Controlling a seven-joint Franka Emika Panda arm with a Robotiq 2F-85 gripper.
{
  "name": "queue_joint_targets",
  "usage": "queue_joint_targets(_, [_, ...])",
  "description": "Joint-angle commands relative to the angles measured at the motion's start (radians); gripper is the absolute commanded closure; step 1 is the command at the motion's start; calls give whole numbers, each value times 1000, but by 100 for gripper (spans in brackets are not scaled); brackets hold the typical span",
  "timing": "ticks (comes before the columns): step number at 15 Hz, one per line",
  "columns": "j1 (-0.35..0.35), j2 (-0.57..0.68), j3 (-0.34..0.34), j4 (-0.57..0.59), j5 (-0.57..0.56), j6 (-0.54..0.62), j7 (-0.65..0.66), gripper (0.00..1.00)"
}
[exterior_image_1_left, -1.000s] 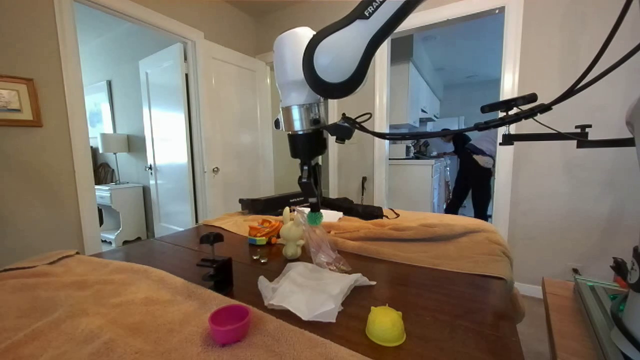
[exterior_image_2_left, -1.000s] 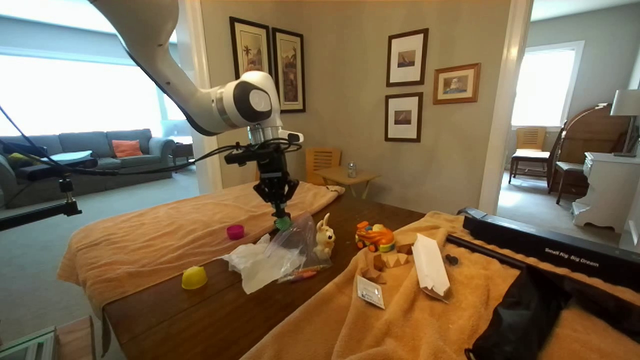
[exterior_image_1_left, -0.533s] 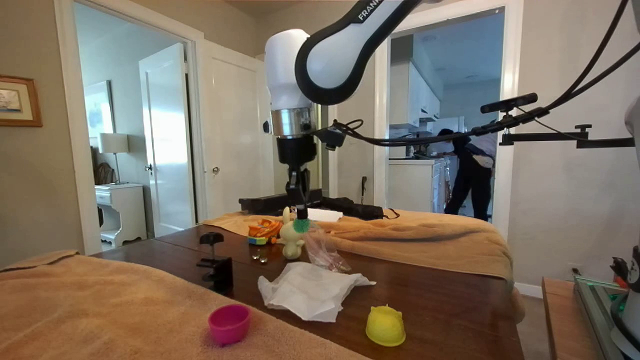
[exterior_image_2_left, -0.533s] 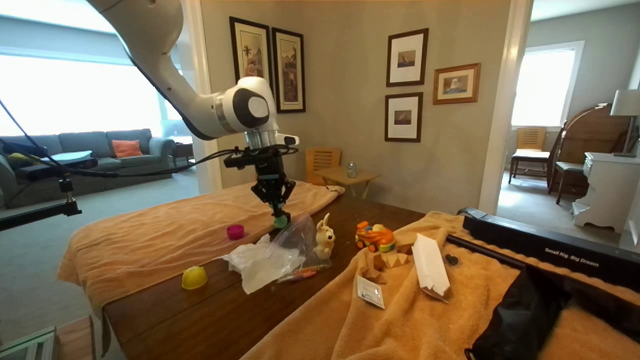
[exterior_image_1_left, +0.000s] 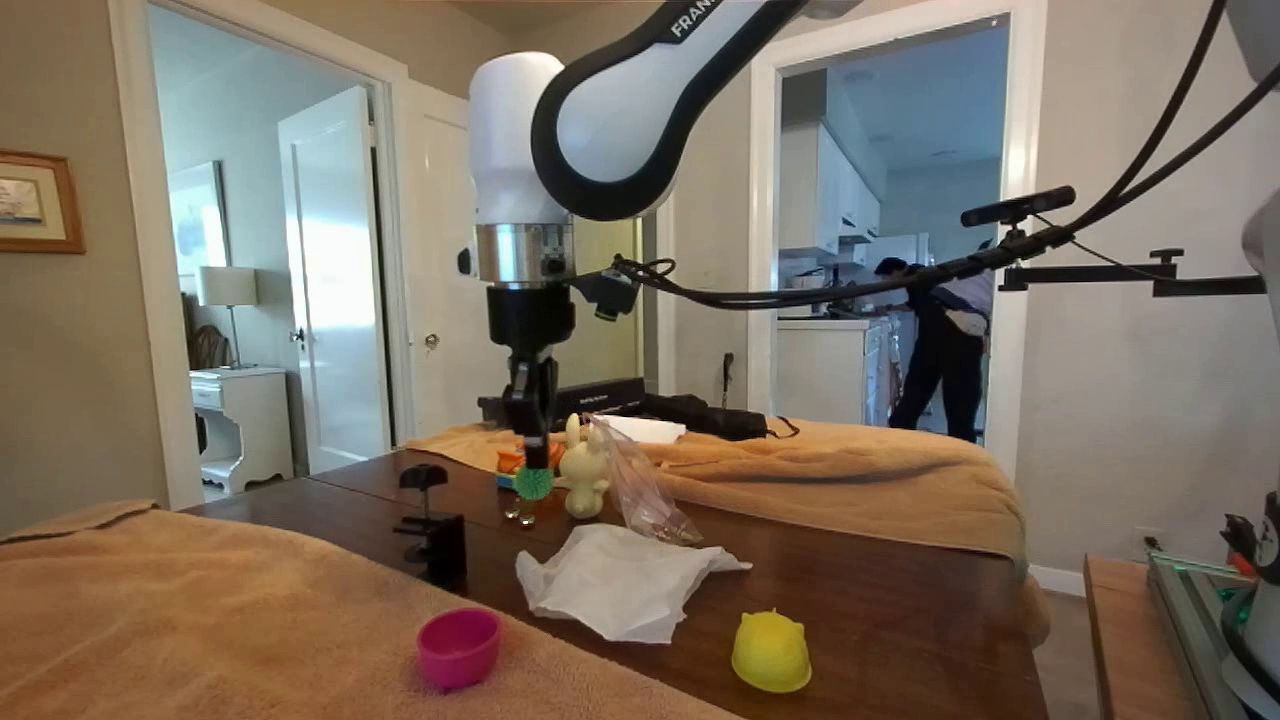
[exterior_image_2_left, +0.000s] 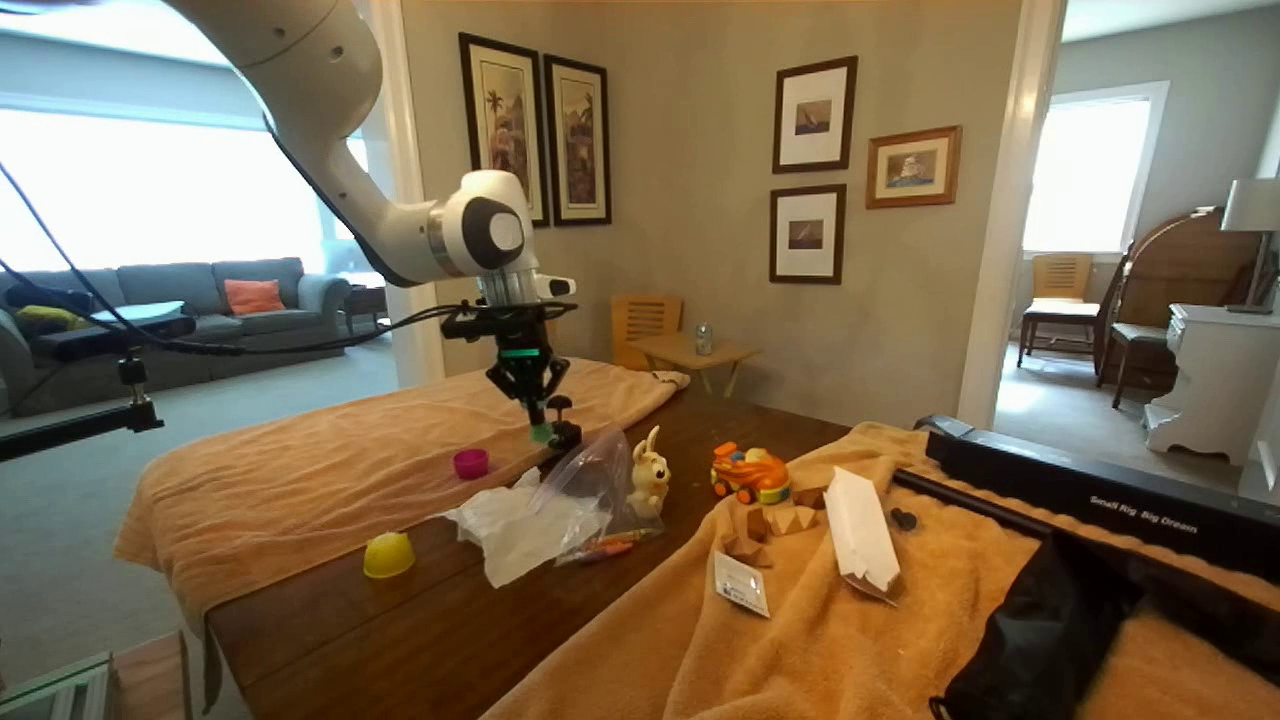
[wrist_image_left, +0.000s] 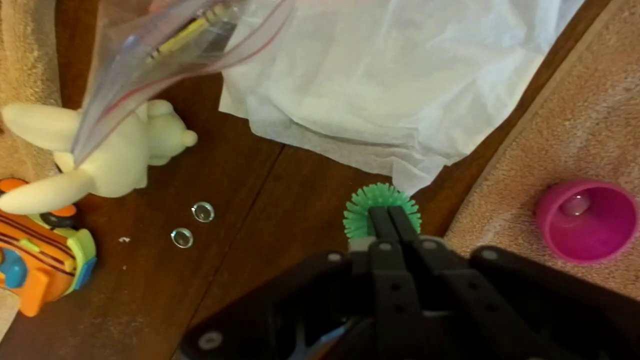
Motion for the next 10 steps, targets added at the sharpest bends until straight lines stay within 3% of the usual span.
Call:
queue_joint_targets(1, [15, 59, 17, 77, 51, -18, -56, 99])
queue_joint_targets(10, [48, 214, 63, 241, 81, -73, -174, 99])
